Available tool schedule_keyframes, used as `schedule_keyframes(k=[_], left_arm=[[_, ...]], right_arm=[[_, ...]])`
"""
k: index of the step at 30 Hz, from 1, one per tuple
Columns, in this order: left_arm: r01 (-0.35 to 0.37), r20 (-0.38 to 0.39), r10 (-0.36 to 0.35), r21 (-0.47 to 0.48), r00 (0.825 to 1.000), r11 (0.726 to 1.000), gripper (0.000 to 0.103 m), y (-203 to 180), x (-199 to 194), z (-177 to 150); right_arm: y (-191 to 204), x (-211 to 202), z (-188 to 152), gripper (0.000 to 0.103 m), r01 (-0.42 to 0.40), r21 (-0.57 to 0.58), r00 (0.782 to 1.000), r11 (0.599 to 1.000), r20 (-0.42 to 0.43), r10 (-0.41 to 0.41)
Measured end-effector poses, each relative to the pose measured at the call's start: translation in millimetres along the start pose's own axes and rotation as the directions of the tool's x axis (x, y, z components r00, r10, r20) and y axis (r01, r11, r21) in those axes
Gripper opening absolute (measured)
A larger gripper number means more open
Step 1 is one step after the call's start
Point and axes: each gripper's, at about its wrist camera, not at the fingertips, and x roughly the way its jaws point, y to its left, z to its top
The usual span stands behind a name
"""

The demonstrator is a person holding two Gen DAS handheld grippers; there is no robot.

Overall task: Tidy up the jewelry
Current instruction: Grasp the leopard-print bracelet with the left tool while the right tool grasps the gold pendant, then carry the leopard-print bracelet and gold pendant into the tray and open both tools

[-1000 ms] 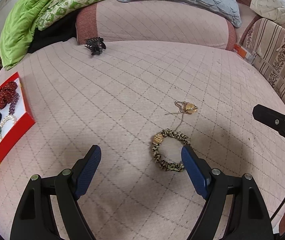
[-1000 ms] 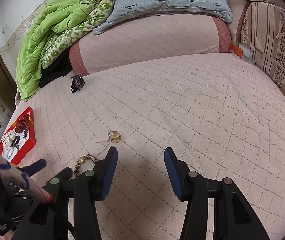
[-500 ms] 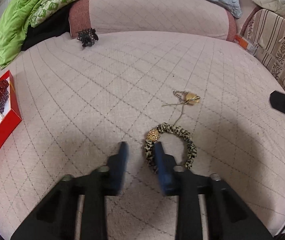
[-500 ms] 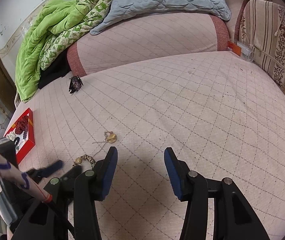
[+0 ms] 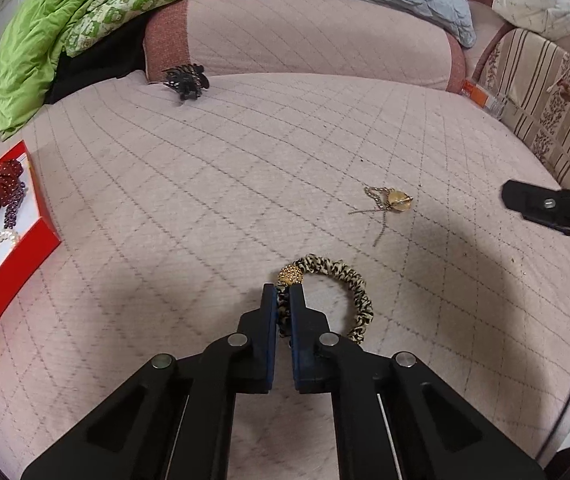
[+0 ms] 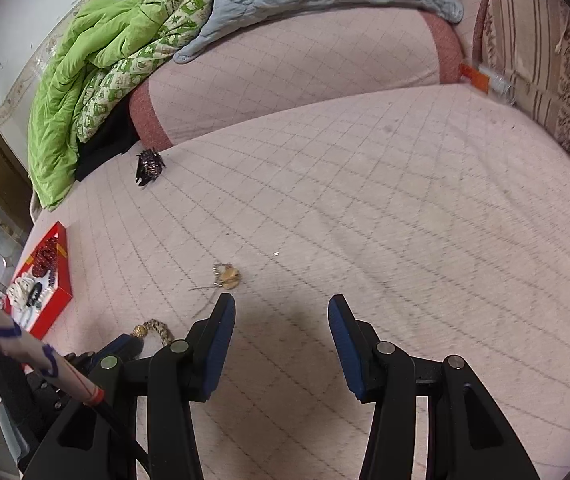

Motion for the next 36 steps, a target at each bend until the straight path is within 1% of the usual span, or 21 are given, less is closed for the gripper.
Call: schedule_keyframes(k=[4,6,8,10,12,14,15,17,20,24,25,26,27,29,30,32,33,36], left_arm=[[0.018,0.014,-0.018,-0.008,1.0,1.0,0.006,18,-12,2],[0.02,0.026,-0.02,-0.003,0.999,1.0,0.006,27,-18,2],[0.029,0.037,-0.028,-0.021,0.999,0.999,0.006,36,-20,2],[0.059,0.044,-0.056,-0.055,0.997,0.997,0.006,45,-20,2],[0.064,0.044,-0.061,-0.053,0.997,0.997,0.006,47,-18,4],[0.084,0.051,-0.081,-0.064,0.995,0.994,0.006,51,-19,6],[0.096,0.053,-0.092,-0.071,0.994,0.993,0.006,52,-19,7],[0.108,0.055,-0.104,-0.075,0.993,0.991,0.006,53,-19,9],[0.124,0.053,-0.12,-0.079,0.991,0.989,0.006,54,-20,9],[0.132,0.061,-0.127,-0.077,0.99,0.988,0.006,55,-22,11],[0.13,0.064,-0.125,-0.074,0.99,0.989,0.006,55,-23,12],[0.126,0.066,-0.121,-0.07,0.99,0.99,0.006,55,-23,12],[0.119,0.068,-0.115,-0.067,0.991,0.991,0.006,55,-24,12],[0.113,0.064,-0.109,-0.069,0.992,0.991,0.006,56,-22,12],[0.109,0.063,-0.105,-0.072,0.993,0.991,0.006,57,-22,12],[0.105,0.063,-0.1,-0.077,0.993,0.992,0.006,59,-21,12],[0.103,0.063,-0.099,-0.078,0.993,0.992,0.006,59,-21,13],[0.094,0.069,-0.09,-0.07,0.994,0.993,0.006,57,-21,13]], right_arm=[[4,17,2,0.053,-0.027,0.027,0.999,0.999,-0.032,0.028],[4,28,5,0.052,-0.055,0.061,0.997,0.997,-0.048,0.058],[5,38,8,0.052,-0.06,0.078,0.997,0.995,-0.052,0.064],[5,46,10,0.052,-0.07,0.1,0.996,0.993,-0.056,0.076],[4,55,10,0.052,-0.063,0.127,0.995,0.99,-0.073,0.073],[4,62,9,0.052,-0.074,0.154,0.993,0.985,-0.084,0.087],[6,65,9,0.052,-0.073,0.157,0.992,0.985,-0.088,0.088],[11,71,10,0.052,-0.047,0.149,0.994,0.988,-0.091,0.061],[15,79,11,0.048,-0.028,0.146,0.994,0.989,-0.098,0.042],[27,87,16,0.047,0.017,0.09,0.996,0.996,-0.086,-0.009],[32,90,17,0.042,0.031,0.071,0.996,0.997,-0.084,-0.025],[38,94,17,0.034,0.055,0.04,0.995,0.998,-0.084,-0.052],[44,97,17,0.03,0.083,0.001,0.993,0.997,-0.081,-0.082],[53,101,16,0.021,0.106,-0.058,0.991,0.993,-0.079,-0.11],[61,102,14,0.019,0.127,-0.106,0.988,0.986,-0.077,-0.136],[67,100,12,0.018,0.15,-0.156,0.984,0.976,-0.067,-0.162],[67,98,11,0.018,0.15,-0.16,0.985,0.976,-0.065,-0.162],[64,88,15,0.017,0.119,-0.135,0.991,0.984,-0.042,-0.126]])
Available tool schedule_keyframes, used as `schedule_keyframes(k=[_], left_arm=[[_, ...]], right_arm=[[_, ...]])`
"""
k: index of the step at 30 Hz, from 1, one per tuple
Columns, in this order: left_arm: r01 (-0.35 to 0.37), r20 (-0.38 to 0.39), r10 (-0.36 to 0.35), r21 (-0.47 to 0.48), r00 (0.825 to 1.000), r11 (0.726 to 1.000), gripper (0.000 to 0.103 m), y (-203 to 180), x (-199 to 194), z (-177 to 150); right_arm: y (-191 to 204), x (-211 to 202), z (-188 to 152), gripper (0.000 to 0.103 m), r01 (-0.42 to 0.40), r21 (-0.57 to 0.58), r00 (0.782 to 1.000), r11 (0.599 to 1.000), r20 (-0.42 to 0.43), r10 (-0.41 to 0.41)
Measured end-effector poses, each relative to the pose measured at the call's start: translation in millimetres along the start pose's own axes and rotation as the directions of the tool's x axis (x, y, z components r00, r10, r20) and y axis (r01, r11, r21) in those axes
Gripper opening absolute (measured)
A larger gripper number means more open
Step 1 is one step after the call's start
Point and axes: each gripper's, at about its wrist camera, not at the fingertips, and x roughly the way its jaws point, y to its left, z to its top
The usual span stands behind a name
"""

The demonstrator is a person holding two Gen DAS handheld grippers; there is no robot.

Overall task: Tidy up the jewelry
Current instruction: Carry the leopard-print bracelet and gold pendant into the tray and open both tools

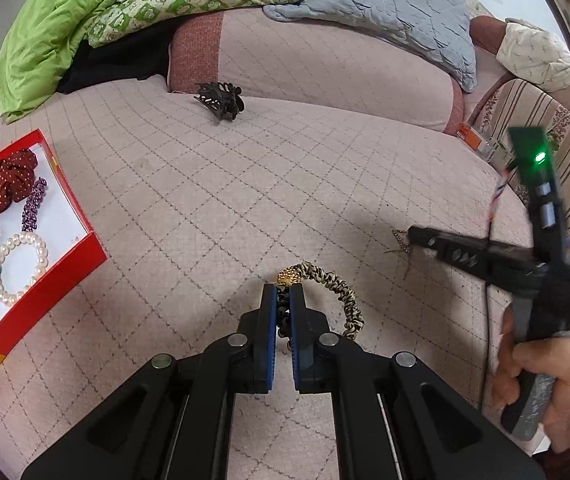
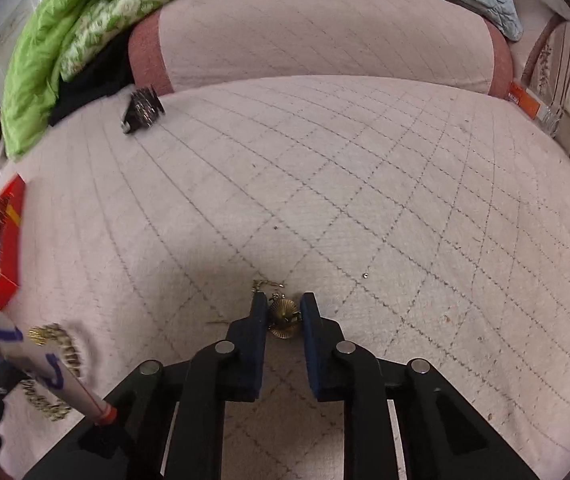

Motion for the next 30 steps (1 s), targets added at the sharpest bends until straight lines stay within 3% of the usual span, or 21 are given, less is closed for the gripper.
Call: schedule_keyframes(k=[3,12,30], left_arm=[[-0.01,0.014,0.01,0.006,1.0,1.0,0.006,1,-2,0],[-0.02,0.045,0.02,-0.002,0.999,1.0,0.006,5,-12,5],[-0.058,0.1,0.063,-0.048,0.993,0.997,0.006,42,-51,3]], right_arm=[[-7,-19,5,0.018,-0.031,0.024,0.998,0.999,0.052,0.029],[-1,-41,2,0.018,-0.089,0.026,0.992,0.996,0.092,0.087],[54,-66,2,0.018,-0.157,-0.049,0.978,0.986,0.13,0.162]])
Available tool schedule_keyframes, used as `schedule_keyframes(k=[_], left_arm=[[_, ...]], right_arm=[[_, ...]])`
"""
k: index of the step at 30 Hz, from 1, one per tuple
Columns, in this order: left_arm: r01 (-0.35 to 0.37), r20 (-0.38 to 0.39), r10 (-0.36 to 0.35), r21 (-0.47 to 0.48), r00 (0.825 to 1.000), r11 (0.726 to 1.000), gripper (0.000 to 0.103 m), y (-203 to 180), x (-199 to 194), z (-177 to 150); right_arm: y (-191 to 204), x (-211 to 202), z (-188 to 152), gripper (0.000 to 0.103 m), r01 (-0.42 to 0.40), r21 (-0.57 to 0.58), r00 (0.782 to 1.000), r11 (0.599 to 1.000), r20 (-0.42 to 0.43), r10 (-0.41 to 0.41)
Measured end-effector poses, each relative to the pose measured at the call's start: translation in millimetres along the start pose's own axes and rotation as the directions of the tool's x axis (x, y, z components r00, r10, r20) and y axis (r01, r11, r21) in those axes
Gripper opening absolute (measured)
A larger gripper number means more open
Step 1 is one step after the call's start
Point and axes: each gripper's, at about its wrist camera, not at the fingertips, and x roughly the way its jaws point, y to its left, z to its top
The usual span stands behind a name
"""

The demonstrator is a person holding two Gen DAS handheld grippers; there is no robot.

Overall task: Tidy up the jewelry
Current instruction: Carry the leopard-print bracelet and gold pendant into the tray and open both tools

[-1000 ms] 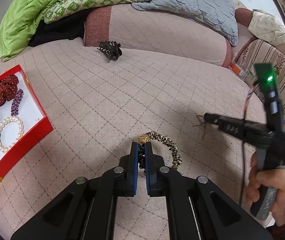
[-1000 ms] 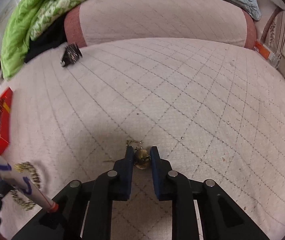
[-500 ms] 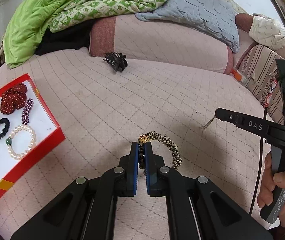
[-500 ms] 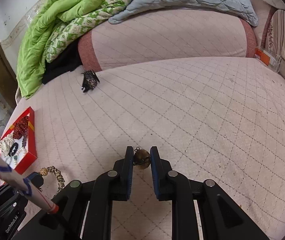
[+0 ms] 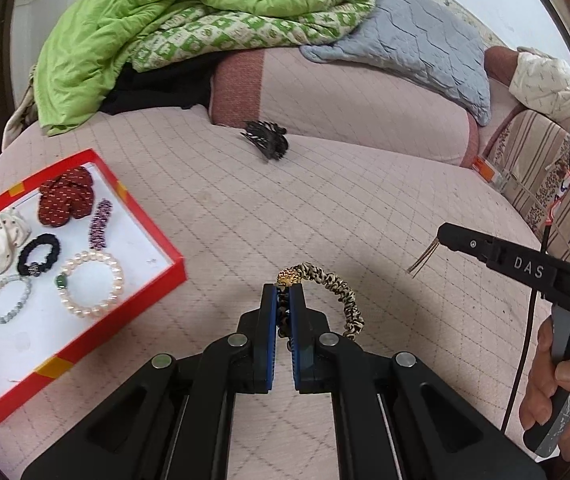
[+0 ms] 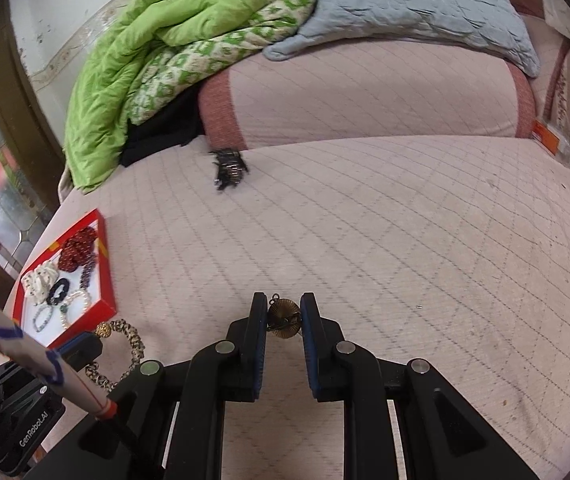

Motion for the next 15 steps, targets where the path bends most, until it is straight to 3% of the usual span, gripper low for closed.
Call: schedule_keyframes(k=[15], left_arm=[[-0.054,0.047,0.058,-0.088,0.997,0.995,0.006,68,-41,-2]], right_arm=[[67,1,-6,0.018,-0.072,-0.063,0.997,0.995,-0.007,0.071]])
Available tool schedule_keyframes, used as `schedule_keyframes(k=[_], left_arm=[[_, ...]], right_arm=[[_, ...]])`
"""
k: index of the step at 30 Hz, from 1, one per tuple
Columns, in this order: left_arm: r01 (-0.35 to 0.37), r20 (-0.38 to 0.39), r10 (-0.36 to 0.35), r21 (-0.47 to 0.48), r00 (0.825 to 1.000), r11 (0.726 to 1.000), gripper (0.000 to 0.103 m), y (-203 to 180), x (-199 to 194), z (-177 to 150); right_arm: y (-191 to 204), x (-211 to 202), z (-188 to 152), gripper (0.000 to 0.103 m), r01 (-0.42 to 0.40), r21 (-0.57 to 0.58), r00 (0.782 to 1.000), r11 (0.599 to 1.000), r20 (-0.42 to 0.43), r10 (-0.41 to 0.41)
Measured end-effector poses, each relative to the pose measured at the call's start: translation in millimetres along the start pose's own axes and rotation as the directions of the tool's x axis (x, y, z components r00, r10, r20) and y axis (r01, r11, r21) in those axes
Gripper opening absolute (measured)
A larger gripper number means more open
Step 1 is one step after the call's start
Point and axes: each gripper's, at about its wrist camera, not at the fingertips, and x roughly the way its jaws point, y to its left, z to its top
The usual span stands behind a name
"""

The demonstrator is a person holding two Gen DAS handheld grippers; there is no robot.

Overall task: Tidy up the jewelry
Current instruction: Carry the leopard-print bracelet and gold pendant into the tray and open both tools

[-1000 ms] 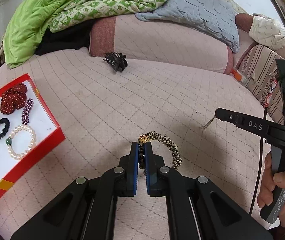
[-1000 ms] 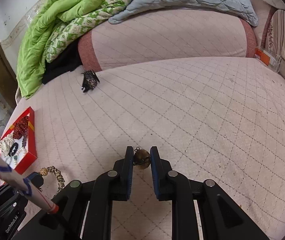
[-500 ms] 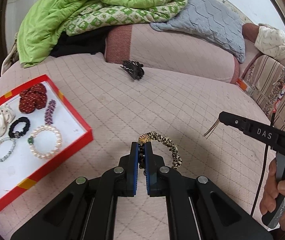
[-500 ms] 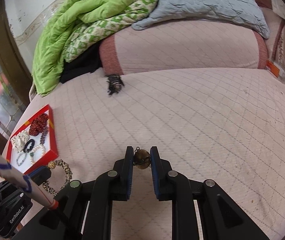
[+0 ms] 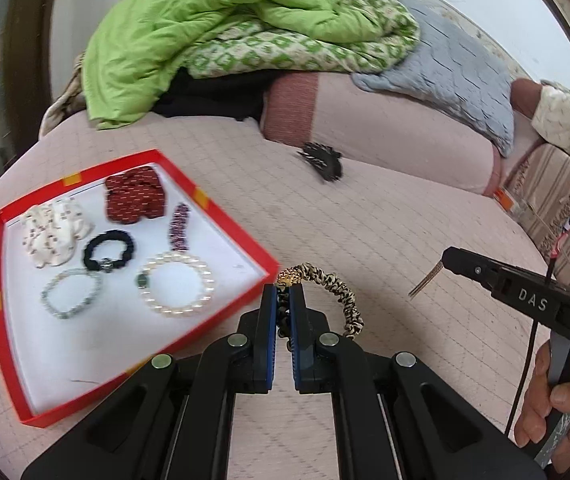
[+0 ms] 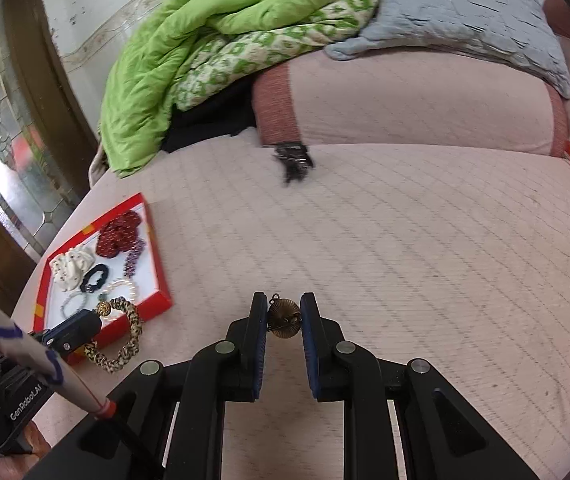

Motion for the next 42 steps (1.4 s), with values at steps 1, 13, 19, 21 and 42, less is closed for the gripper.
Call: schedule_keyframes(k=[1,13,19,21,42], left_arm=[[-0.004,0.004,0.004,-0.005,1.0,1.0,0.006,5,-2,0],[-0.046,0.028,0.048,-0.068,0.998,0.997,0.006,54,-21,0],[-0.071,0.034,0.075,-0.1,0.997,0.992,0.006,77,-28,1],[-0.083,0.033,0.087,-0.109,0.996,0.991,0.006,85,-29,1],[-0.254,-0.05,0.249,-0.215,0.967,0.943,0.006,154,-20,-9]], right_arm=[[8,1,0,0.018,-0.006,-0.01,1.0,1.0,0.0,0.006],[73,6,1,0.018,-0.079,-0.066,0.997,0.995,-0.011,0.079],[106,15,-4,0.018,-0.106,-0.107,0.994,0.989,-0.023,0.105],[118,20,-5,0.018,-0.122,-0.118,0.992,0.985,-0.035,0.118],[191,66,-1,0.018,-0.267,-0.136,0.961,0.954,-0.115,0.253]])
